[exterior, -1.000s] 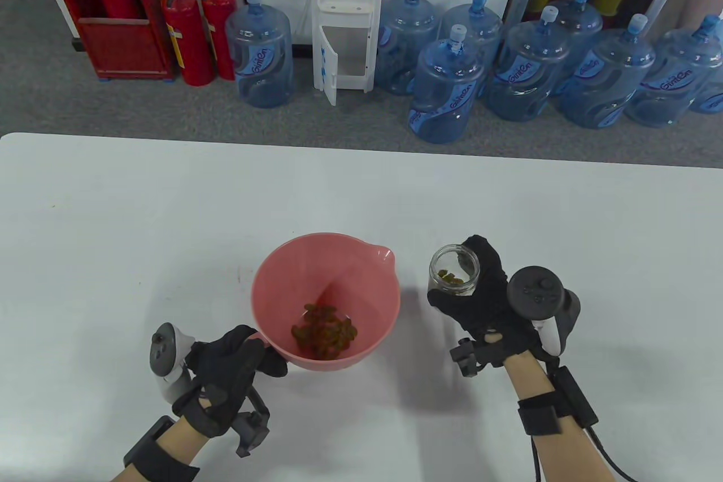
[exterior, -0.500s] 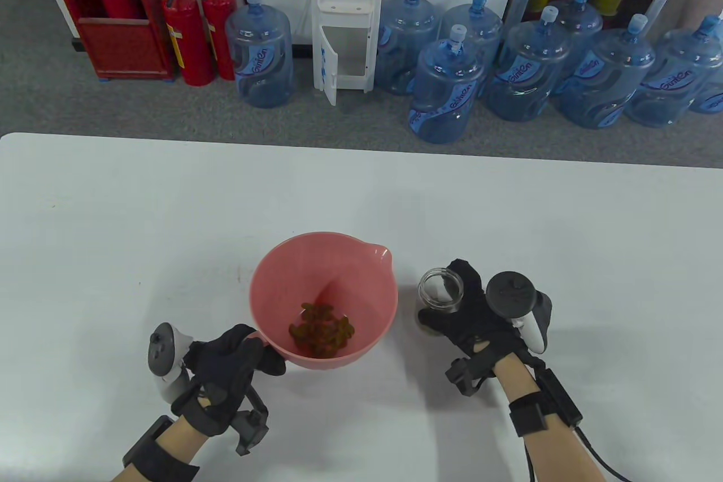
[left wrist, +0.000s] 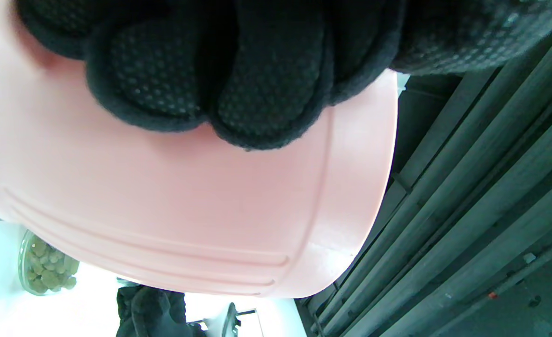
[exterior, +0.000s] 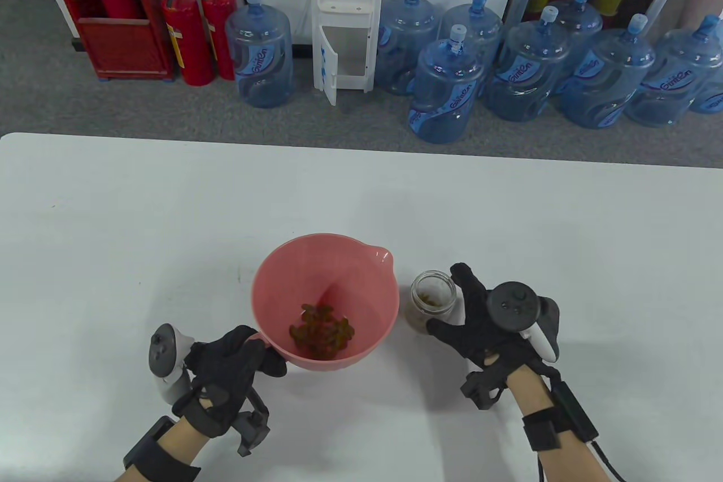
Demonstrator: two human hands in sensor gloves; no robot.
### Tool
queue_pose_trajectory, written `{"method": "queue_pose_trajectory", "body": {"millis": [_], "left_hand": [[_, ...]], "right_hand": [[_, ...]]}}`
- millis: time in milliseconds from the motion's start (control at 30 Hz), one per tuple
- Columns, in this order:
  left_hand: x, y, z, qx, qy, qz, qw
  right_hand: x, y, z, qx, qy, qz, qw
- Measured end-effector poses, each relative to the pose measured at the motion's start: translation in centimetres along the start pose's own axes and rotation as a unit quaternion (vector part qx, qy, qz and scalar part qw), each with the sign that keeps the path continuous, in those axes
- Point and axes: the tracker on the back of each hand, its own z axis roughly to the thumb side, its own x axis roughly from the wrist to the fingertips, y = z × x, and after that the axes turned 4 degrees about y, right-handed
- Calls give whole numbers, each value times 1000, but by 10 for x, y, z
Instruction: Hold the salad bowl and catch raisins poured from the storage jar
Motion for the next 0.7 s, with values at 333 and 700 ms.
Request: {"method": "queue_pose_trajectory", "body": {"millis": [333,700], "left_hand": [[0,1,1,5,-6,3,1000],[0,3,1,7,-2,8,1000]], "right_hand": [[-62,-15,48,-178,-140,-139,964],[-72,15,42,-168,-158,-130,964]]}}
